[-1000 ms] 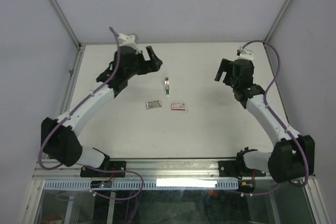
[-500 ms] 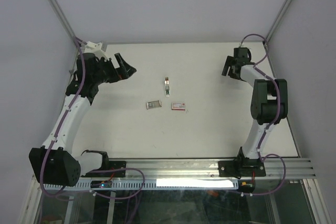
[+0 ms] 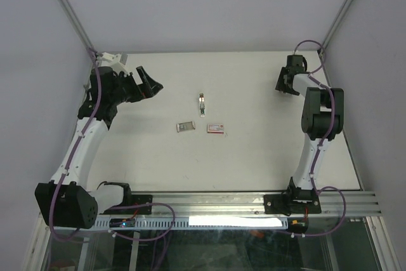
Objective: Load the staples into the stapler
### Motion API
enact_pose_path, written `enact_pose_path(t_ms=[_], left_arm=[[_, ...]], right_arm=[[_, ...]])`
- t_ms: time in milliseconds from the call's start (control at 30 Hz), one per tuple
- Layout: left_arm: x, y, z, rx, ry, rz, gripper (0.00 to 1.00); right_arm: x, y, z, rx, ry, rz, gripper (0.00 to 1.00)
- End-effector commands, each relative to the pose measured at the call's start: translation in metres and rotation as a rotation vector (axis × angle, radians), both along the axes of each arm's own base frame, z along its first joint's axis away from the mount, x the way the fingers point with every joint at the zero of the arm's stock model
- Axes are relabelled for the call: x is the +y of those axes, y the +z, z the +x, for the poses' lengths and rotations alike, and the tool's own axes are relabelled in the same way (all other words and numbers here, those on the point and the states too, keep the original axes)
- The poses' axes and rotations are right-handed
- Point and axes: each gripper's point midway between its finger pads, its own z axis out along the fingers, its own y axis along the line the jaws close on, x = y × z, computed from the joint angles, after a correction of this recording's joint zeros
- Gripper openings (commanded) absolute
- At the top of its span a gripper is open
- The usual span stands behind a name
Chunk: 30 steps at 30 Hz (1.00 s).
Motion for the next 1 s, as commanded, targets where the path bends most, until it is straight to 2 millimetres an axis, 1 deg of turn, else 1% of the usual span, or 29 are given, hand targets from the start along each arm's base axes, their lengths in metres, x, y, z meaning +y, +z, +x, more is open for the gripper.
enact_pose_path(t_ms=[0, 67, 133, 167, 267, 300, 367, 433, 467, 533, 567, 600, 633, 667, 700, 767, 833, 900, 967], left_arm=[[0.018, 0.034, 0.002, -0.136, 0.092, 0.033, 0.99], [0.021, 0.043, 0.001, -0.166, 0.111, 0.04, 0.99], [0.025, 0.051, -0.002, -0.201, 0.127, 0.051, 0.99], [0.027, 0.055, -0.004, -0.22, 0.133, 0.057, 0.99], [0.029, 0.066, -0.01, -0.278, 0.151, 0.05, 0.99], [0.029, 0.068, -0.013, -0.292, 0.155, 0.037, 0.99], [0.025, 0.072, -0.017, -0.316, 0.147, 0.005, 0.97], [0.018, 0.076, -0.018, -0.345, 0.129, -0.031, 0.94], [0.011, 0.079, -0.019, -0.361, 0.114, -0.05, 0.94], [-0.01, 0.079, -0.018, -0.391, 0.083, -0.091, 0.92], [-0.027, 0.079, -0.019, -0.417, 0.052, -0.106, 0.92], [-0.045, 0.08, -0.019, -0.447, 0.02, -0.118, 0.92], [-0.064, 0.088, -0.022, -0.5, -0.025, -0.144, 0.92], [-0.08, 0.089, -0.022, -0.517, -0.067, -0.167, 0.92], [-0.095, 0.09, -0.023, -0.527, -0.115, -0.192, 0.92], [-0.118, 0.088, -0.024, -0.527, -0.2, -0.234, 0.92], [-0.129, 0.08, -0.027, -0.499, -0.256, -0.26, 0.91], [-0.131, 0.078, -0.035, -0.504, -0.287, -0.261, 0.91], [-0.132, 0.081, -0.047, -0.524, -0.331, -0.246, 0.92]], right_arm=[[-0.001, 0.004, 0.025, -0.049, 0.053, 0.034, 0.52], [-0.001, -0.003, 0.028, -0.042, 0.066, 0.075, 0.41], [0.001, -0.001, 0.028, -0.05, 0.082, 0.11, 0.28], [0.003, 0.004, 0.029, -0.062, 0.092, 0.122, 0.23], [0.012, 0.026, 0.029, -0.113, 0.13, 0.152, 0.04], [0.016, 0.036, 0.028, -0.132, 0.139, 0.168, 0.0], [0.029, 0.056, 0.024, -0.17, 0.158, 0.232, 0.0], [0.049, 0.077, 0.014, -0.208, 0.193, 0.322, 0.0], [0.06, 0.087, 0.008, -0.23, 0.211, 0.369, 0.0], [0.09, 0.106, -0.01, -0.265, 0.267, 0.465, 0.0], [0.111, 0.111, -0.023, -0.262, 0.304, 0.505, 0.0], [0.128, 0.121, -0.034, -0.276, 0.336, 0.529, 0.0], [0.148, 0.127, -0.048, -0.279, 0.379, 0.552, 0.0], [0.166, 0.134, -0.062, -0.285, 0.42, 0.568, 0.0], [0.182, 0.149, -0.076, -0.307, 0.46, 0.578, 0.0], [0.208, 0.16, -0.105, -0.311, 0.522, 0.618, 0.0], [0.23, 0.181, -0.129, -0.347, 0.592, 0.669, 0.0], [0.248, 0.2, -0.15, -0.372, 0.668, 0.731, 0.0], [0.265, 0.213, -0.169, -0.369, 0.753, 0.793, 0.0]])
